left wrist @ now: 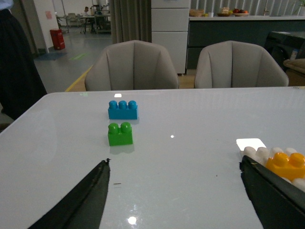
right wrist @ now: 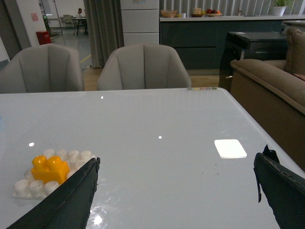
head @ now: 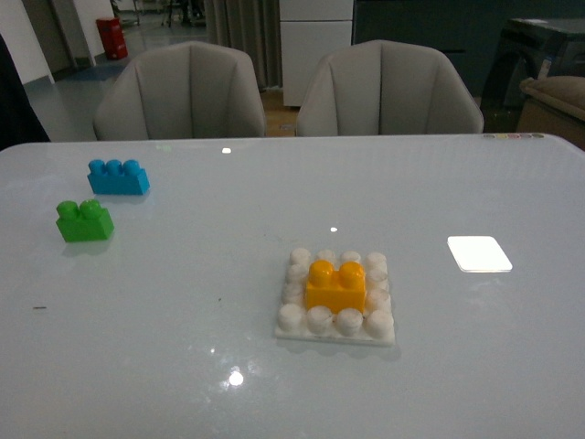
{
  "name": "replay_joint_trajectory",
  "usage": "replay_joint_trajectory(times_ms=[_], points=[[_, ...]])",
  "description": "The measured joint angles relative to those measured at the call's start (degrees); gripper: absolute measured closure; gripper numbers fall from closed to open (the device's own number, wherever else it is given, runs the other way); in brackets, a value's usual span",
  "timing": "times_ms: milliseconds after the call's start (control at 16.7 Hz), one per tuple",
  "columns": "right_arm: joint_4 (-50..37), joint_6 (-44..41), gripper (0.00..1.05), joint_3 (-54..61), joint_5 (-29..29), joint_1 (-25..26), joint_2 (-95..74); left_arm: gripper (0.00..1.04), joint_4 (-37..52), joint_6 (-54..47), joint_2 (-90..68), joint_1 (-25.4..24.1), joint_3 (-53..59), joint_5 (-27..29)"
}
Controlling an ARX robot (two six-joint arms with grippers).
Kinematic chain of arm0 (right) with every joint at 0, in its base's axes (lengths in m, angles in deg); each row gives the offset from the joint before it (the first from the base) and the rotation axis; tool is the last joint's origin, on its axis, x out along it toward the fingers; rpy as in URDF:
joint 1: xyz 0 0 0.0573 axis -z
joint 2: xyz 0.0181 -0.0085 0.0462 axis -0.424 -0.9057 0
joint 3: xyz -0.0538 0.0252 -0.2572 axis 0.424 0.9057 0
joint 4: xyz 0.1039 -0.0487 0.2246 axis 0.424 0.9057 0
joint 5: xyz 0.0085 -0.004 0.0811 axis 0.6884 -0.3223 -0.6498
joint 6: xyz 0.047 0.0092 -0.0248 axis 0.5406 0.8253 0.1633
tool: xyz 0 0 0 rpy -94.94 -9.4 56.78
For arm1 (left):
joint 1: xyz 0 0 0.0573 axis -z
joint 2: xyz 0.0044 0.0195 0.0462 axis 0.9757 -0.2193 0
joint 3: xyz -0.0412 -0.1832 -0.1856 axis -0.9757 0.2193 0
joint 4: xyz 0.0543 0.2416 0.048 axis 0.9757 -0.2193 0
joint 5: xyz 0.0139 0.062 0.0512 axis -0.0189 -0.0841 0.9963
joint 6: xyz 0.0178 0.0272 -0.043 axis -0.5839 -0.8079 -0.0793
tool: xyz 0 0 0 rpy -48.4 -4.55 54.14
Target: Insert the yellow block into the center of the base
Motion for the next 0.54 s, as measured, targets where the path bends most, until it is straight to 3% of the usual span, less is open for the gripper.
replay_joint_trajectory(times_ms=[60,120,539], points=[[0.0,-0.02,0.06,0.0,0.0,0.0,0.0,0.09,0.0,0.0,0.0,0.0,0.0,-0.02],[0.0,-0.02,0.06,0.0,0.0,0.0,0.0,0.06,-0.02,-0.07,0.0,0.0,0.0,-0.02],[0.0,0.0,0.06,0.0,0.0,0.0,0.0,0.07,-0.02,-0.04,-0.02,0.0,0.0,0.0]])
